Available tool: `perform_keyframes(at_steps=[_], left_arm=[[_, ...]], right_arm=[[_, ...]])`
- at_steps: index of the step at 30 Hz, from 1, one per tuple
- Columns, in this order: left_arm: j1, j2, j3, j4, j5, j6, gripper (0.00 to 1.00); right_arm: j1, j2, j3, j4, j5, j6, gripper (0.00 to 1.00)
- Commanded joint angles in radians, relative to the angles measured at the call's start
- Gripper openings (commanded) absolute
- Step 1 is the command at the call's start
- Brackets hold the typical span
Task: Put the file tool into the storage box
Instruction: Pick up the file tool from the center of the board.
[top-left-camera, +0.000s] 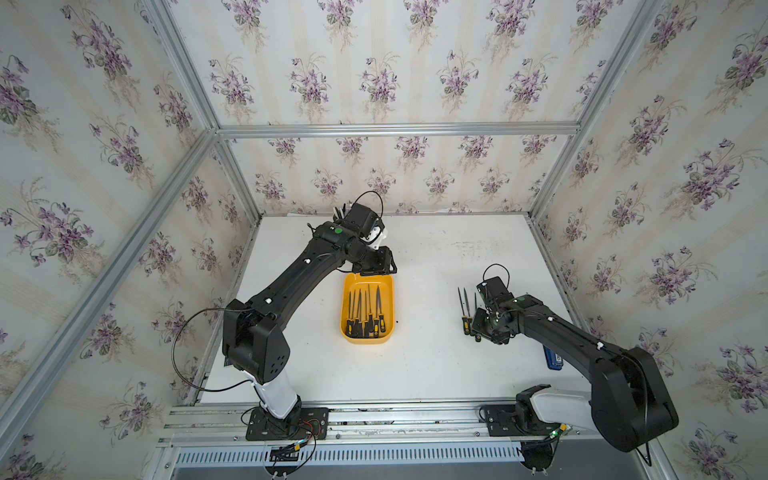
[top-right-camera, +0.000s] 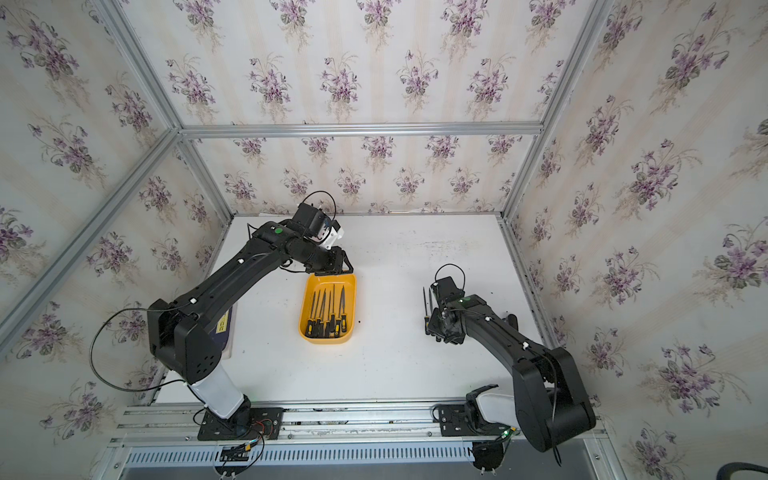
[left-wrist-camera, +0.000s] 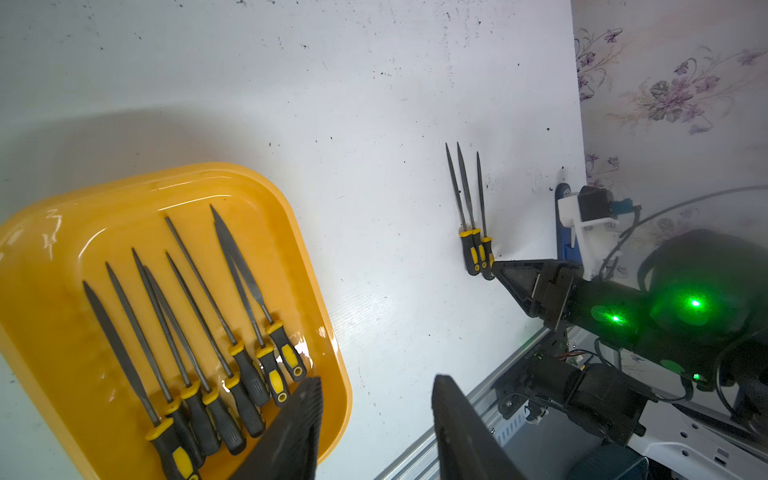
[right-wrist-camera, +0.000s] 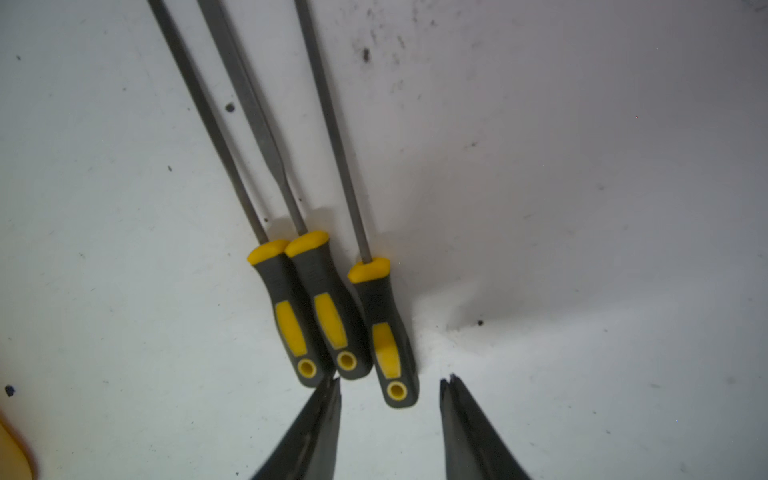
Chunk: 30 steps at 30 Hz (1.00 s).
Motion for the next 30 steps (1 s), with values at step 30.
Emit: perform_keyframes(at_steps=[30], left_arm=[[-0.002,-0.014,-0.083,0.053,0.0,-0.037,0.48]], right_arm=[[-0.039,0.014,-0.053,0.073,-0.051,-0.068,0.34]])
